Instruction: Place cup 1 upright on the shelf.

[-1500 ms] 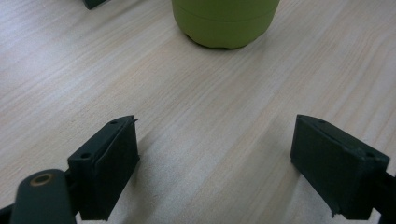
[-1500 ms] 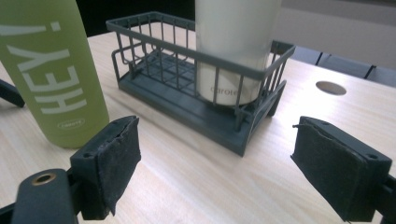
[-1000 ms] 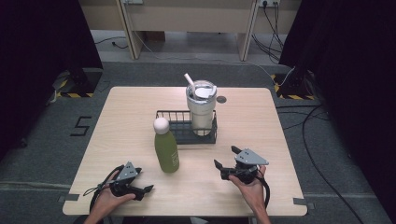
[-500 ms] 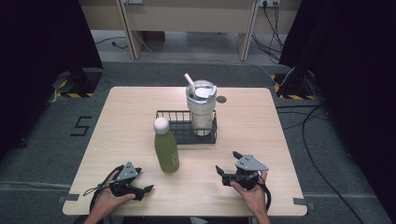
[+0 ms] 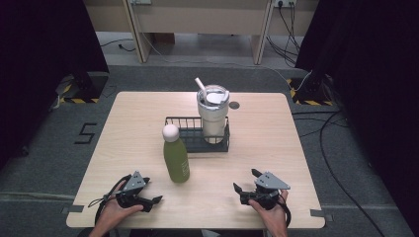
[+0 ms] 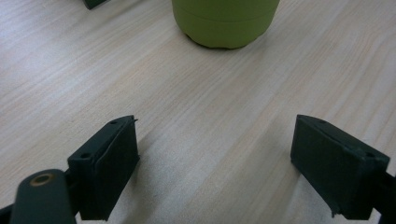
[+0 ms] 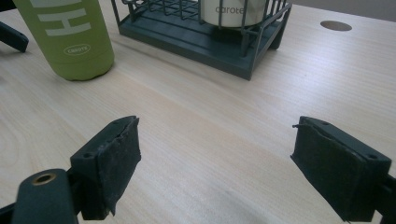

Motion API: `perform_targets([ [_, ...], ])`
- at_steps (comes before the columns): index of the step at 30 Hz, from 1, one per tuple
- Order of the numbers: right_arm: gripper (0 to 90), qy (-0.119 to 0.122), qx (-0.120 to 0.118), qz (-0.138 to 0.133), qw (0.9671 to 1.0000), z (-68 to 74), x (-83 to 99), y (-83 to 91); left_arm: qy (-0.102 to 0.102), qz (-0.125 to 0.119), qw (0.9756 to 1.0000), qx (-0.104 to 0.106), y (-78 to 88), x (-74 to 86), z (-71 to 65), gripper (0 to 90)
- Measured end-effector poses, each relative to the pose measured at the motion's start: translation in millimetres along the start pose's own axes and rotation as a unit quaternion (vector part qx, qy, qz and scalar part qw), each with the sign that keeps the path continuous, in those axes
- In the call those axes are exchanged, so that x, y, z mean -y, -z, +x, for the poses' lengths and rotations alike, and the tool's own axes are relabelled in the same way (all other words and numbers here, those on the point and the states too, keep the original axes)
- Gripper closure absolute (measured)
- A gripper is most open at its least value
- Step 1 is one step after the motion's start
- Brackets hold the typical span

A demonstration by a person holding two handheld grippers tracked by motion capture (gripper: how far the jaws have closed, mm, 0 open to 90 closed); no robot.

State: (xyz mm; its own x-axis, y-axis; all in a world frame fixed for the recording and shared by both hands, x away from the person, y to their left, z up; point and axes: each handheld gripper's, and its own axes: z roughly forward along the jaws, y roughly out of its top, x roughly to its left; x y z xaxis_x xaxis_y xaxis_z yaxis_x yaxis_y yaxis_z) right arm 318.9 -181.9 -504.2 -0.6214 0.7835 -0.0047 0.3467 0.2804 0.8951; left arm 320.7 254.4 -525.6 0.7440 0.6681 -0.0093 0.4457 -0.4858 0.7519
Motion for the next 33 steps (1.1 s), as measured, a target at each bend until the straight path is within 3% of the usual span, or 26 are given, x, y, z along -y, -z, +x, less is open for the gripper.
perform_targets([
  [21,15.2,-0.008,0.009,0.037,0.9993,0.0,10.8,11.2,0.0,0.0,1.0,0.0,0.0,0.0,0.0,14.3],
  [33,15.2,-0.003,0.018,0.082,0.9965,-1.8,17.2,11.1,0.0,0.0,1.0,0.0,0.0,0.0,0.0,14.3],
])
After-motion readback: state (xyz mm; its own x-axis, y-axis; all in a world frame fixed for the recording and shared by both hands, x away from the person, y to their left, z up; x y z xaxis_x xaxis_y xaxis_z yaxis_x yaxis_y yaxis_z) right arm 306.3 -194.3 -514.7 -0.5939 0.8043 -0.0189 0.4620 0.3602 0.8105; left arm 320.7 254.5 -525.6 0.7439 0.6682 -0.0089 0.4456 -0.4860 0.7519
